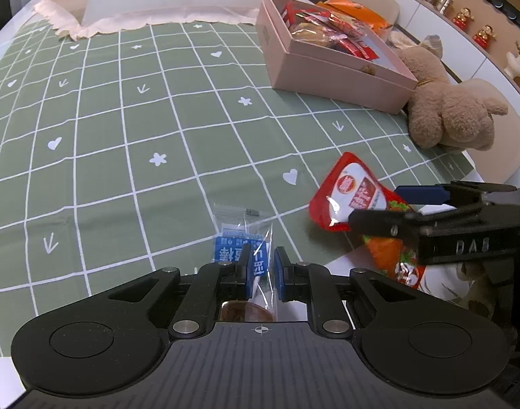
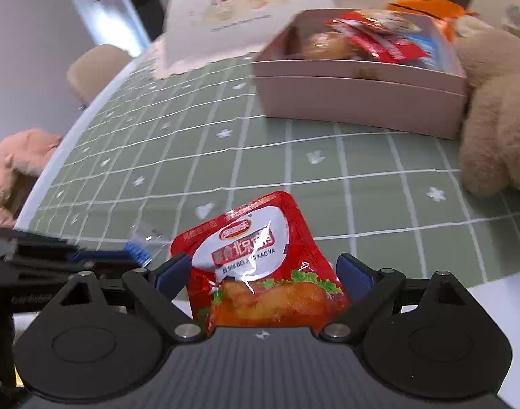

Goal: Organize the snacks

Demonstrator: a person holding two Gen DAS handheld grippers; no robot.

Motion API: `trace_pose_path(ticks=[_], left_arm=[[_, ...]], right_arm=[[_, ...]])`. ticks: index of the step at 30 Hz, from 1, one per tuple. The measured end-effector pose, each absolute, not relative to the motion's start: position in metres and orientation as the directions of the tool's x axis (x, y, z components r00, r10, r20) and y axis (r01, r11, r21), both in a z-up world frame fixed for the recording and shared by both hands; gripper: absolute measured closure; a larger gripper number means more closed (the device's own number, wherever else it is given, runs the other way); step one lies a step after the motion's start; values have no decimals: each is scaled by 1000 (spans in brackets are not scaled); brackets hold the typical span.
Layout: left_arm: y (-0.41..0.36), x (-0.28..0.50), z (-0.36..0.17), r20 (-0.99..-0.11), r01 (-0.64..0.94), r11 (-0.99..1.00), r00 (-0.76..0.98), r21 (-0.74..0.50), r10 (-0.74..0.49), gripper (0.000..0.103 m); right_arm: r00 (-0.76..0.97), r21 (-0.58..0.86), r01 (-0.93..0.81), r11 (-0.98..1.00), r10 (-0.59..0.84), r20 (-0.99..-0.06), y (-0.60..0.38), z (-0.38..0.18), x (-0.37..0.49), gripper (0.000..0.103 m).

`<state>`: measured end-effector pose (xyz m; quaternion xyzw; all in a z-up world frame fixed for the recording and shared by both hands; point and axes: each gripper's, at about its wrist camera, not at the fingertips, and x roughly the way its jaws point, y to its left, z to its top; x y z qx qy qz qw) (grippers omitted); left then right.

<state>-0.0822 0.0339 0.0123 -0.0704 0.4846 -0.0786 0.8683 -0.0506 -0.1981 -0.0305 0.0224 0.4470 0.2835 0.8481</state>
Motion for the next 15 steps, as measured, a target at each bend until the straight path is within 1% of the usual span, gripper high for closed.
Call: trace_pose_path(ticks=[3, 5, 7, 12, 15], left_arm=[[34, -83, 12, -827, 74, 977, 521, -200, -209, 86], [35, -83, 12, -826, 74, 976, 522, -204, -212, 86], [35, -83, 12, -825, 73, 975, 523, -208, -215, 86], [37, -83, 12, -821, 74, 972, 524, -221, -227, 86], [38, -83, 12, -819, 74, 971, 525, -226, -231, 86]], right_arm=[[449, 254, -510, 822, 506, -737, -194, -32, -56, 10], [444, 236, -546, 804, 516, -733, -193, -34, -59, 6], [447, 186, -588, 787, 509, -736, -188, -36, -64, 4], [448, 91, -659, 746, 487, -749, -172, -39, -77, 4], [458, 8, -713, 701, 475, -751, -161, -41, -85, 4]])
